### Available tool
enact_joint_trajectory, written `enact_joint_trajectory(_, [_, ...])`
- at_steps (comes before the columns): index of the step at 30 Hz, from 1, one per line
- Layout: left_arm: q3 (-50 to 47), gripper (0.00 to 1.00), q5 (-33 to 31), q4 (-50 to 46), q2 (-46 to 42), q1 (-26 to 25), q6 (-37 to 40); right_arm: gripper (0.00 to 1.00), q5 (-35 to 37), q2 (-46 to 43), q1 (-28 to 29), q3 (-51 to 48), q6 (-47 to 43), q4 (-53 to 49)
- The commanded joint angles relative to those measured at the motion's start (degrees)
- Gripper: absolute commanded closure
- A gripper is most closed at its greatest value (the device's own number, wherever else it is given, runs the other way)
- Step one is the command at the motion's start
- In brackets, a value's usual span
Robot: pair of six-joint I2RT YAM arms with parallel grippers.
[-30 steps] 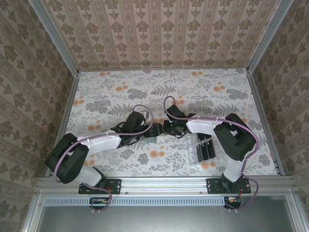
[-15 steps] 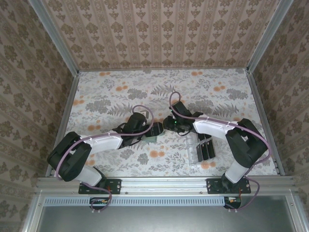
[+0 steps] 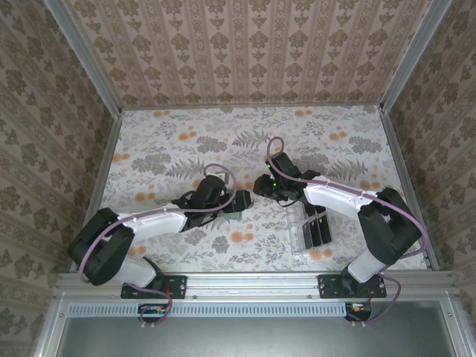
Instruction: Put the credit cards into the card holder
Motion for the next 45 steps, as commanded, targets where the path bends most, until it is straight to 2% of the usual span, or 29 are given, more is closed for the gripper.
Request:
enact_joint_trajectory(1, [2.95,0.00,-0.89,-6.70,-3.86,1.74,3.99,0.62,-1.46,-1.31,-0.05,0.23,0.08,-1.04])
enact_joint_trajectory(10, [3.93,0.00,-1.62,-19.03,-10.95,7.59,8.20,0.65,-3.99,2.28,2.80,5.22,-0.55,-1.00])
enact_joint_trajectory(18, [1.25,0.00,-1.97,-25.50,-12.78,11.50,13.69,0.79,-5.96,10.51,5.91,13.99,-1.56,-2.23])
enact_joint_trajectory(23, [-1.21,0.00,-1.88,-25.30,-12.89,12.17,15.47,0.83,-6.56,15.17,6.69,16.79,-1.75,-2.58])
enact_joint_trajectory(29, [-3.31,0.00,-0.23,-22.79,-12.31,12.19,16.91,0.86,-5.12,17.61,6.50,15.56,-1.74,-2.23])
enact_joint_trajectory(45, [-4.08,0.00,1.50,-18.72,-9.03,10.46,16.64,0.87,-4.02,19.50,5.81,12.06,-0.82,-0.16])
